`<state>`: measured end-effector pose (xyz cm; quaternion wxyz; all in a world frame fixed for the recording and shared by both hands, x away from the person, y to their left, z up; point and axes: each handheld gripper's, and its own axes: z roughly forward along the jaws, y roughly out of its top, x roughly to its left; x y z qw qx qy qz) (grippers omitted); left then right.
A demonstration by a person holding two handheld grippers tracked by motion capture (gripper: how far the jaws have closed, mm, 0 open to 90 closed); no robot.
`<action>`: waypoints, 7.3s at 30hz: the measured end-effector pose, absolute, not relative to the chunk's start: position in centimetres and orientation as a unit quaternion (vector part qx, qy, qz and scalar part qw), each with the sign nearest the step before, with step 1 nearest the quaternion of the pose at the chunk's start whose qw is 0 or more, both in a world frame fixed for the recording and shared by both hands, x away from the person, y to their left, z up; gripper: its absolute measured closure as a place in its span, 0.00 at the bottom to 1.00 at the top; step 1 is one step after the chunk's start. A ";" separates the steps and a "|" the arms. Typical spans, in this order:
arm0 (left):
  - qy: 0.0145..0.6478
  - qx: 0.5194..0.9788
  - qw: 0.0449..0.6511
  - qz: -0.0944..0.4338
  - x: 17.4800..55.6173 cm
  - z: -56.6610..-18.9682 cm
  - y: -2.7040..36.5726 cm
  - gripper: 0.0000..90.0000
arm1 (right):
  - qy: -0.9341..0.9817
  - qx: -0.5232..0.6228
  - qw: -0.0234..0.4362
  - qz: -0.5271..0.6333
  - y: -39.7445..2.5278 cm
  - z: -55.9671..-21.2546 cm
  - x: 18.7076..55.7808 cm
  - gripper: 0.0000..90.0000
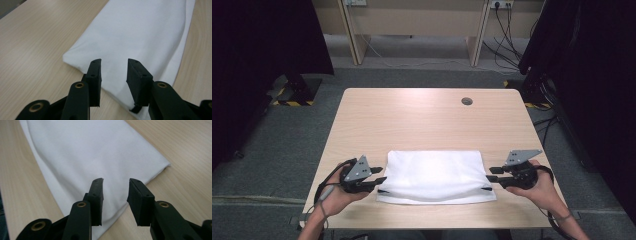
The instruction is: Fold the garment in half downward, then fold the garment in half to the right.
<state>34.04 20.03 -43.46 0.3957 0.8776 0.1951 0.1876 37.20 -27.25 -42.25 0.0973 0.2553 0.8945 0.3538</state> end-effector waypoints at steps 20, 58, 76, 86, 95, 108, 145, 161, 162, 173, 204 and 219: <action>0.166 0.914 0.341 0.140 34.0 -47.0 16.7 0.71 | 0.927 0.227 0.088 0.285 -25.0 -45.5 36.1 0.71; 0.210 0.903 0.336 0.168 40.7 -47.1 15.8 0.69 | 0.908 0.287 0.097 0.290 -24.0 -45.9 41.5 0.67; 0.191 0.894 0.366 0.171 41.5 -45.9 10.7 0.63 | 0.907 0.258 0.095 0.319 -17.5 -44.9 42.2 0.63; 0.183 0.901 0.356 0.167 40.6 -46.8 10.2 0.63 | 0.913 0.248 0.093 0.310 -16.6 -46.1 41.5 0.62; 0.178 0.904 0.350 0.170 40.3 -47.2 10.0 0.63 | 0.910 0.247 0.101 0.316 -16.5 -45.5 41.2 0.60; 0.203 0.892 0.367 0.171 40.3 -46.8 10.3 0.49 | 0.908 0.253 0.098 0.320 -16.6 -45.7 41.3 0.52; 0.315 0.806 0.451 0.221 39.2 -42.9 16.8 0.21 | 0.875 0.308 0.095 0.361 -19.7 -43.8 41.7 0.31; 0.315 0.807 0.445 0.227 39.8 -42.7 16.9 0.22 | 0.877 0.303 0.099 0.360 -19.6 -43.4 41.5 0.31; 0.316 0.806 0.445 0.228 40.1 -42.7 17.0 0.23 | 0.878 0.301 0.098 0.359 -19.5 -43.4 41.6 0.31; 0.347 0.814 0.406 0.229 47.0 -42.3 17.1 0.39 | 0.882 0.293 0.095 0.356 -18.9 -43.5 41.7 0.31; 0.376 0.848 0.346 0.140 51.6 -47.2 17.7 0.73 | 0.891 0.273 0.101 0.348 -17.6 -42.5 41.6 0.31; 0.370 0.843 0.369 0.126 51.1 -46.5 17.6 0.96 | 0.897 0.259 0.101 0.345 -16.5 -42.4 41.4 0.32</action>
